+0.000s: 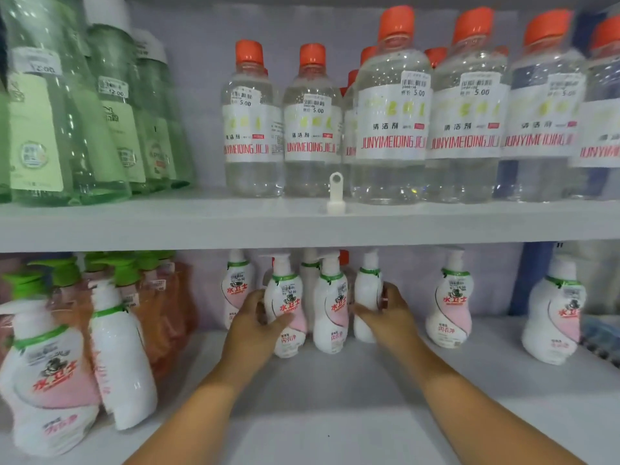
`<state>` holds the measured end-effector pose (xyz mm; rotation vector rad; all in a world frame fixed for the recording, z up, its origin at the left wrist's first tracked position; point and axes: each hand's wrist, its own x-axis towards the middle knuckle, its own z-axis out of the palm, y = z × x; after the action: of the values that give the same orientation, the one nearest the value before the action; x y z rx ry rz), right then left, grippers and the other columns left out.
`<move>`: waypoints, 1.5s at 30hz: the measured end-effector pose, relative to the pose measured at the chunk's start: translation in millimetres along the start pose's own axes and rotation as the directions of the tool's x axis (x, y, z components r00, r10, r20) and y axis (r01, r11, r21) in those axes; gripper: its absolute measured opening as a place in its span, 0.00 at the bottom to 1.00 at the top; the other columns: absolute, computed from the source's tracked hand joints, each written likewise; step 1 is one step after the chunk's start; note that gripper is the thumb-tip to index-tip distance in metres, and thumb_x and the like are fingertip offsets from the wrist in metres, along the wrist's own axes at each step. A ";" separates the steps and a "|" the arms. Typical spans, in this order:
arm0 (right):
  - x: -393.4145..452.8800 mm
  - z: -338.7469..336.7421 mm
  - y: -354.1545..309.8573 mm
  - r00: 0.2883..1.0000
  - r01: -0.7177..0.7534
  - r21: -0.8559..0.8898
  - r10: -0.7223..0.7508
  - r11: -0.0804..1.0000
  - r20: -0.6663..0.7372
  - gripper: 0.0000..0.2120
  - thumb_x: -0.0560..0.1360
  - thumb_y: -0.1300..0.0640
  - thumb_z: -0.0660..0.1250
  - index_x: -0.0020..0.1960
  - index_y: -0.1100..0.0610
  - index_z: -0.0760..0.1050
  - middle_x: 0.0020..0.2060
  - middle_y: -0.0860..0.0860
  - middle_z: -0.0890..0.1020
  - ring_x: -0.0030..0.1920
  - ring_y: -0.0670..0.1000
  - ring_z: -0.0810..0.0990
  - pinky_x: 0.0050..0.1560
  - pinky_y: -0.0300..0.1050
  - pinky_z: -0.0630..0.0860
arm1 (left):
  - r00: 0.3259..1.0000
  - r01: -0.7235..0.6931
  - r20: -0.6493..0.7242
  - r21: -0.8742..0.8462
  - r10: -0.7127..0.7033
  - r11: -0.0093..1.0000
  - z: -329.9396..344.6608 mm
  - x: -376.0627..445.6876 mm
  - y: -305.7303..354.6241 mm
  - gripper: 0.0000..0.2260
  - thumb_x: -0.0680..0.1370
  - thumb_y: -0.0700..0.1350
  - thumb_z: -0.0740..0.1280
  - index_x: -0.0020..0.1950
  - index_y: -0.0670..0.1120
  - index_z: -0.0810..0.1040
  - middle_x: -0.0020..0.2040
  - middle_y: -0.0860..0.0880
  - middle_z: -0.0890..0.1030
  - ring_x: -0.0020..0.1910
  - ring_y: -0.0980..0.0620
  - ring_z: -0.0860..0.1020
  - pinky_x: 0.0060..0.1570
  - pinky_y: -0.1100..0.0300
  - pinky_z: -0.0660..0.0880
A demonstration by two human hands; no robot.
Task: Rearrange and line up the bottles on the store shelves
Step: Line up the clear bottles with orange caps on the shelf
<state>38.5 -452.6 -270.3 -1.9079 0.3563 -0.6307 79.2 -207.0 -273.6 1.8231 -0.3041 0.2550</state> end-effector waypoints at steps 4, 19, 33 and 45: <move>15.7 -10.7 8.2 0.981 0.007 -0.016 -0.010 1.000 -0.194 0.19 0.70 0.57 0.78 0.52 0.53 0.70 0.39 0.42 0.75 0.42 0.49 0.77 0.45 0.41 0.71 | 0.978 -0.014 -0.206 0.063 0.027 0.998 -36.9 -1.8 -8.3 0.15 0.74 0.45 0.78 0.55 0.55 0.76 0.47 0.55 0.83 0.46 0.55 0.82 0.47 0.53 0.78; -35.2 6.1 -9.9 0.983 0.183 0.010 -0.183 0.983 0.013 0.27 0.67 0.46 0.80 0.62 0.47 0.72 0.58 0.46 0.73 0.57 0.45 0.76 0.61 0.46 0.74 | 0.833 0.078 -0.510 0.494 0.216 0.866 -41.0 -9.4 -10.0 0.27 0.71 0.50 0.77 0.65 0.41 0.73 0.59 0.37 0.77 0.60 0.35 0.72 0.61 0.42 0.72; -25.7 -26.7 3.9 0.989 0.120 -0.068 -0.125 0.991 -0.084 0.24 0.60 0.39 0.78 0.51 0.49 0.77 0.46 0.45 0.84 0.46 0.44 0.84 0.47 0.46 0.81 | 0.999 0.026 -0.047 0.386 -0.008 0.922 33.0 63.5 29.9 0.23 0.75 0.49 0.72 0.68 0.47 0.74 0.61 0.46 0.79 0.58 0.44 0.80 0.50 0.57 0.75; -65.3 -46.3 -24.6 0.871 0.320 -0.151 -0.353 0.935 -0.341 0.22 0.71 0.49 0.77 0.60 0.52 0.72 0.56 0.49 0.75 0.56 0.50 0.76 0.53 0.42 0.72 | 0.999 0.011 0.038 0.311 -0.025 0.950 4.3 40.6 15.8 0.31 0.71 0.50 0.78 0.71 0.57 0.71 0.59 0.53 0.80 0.59 0.48 0.79 0.59 0.52 0.78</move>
<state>-42.5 -444.0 -250.6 -1.9534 0.2877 -1.2313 112.2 -218.2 -247.0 2.1438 -0.2883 0.2635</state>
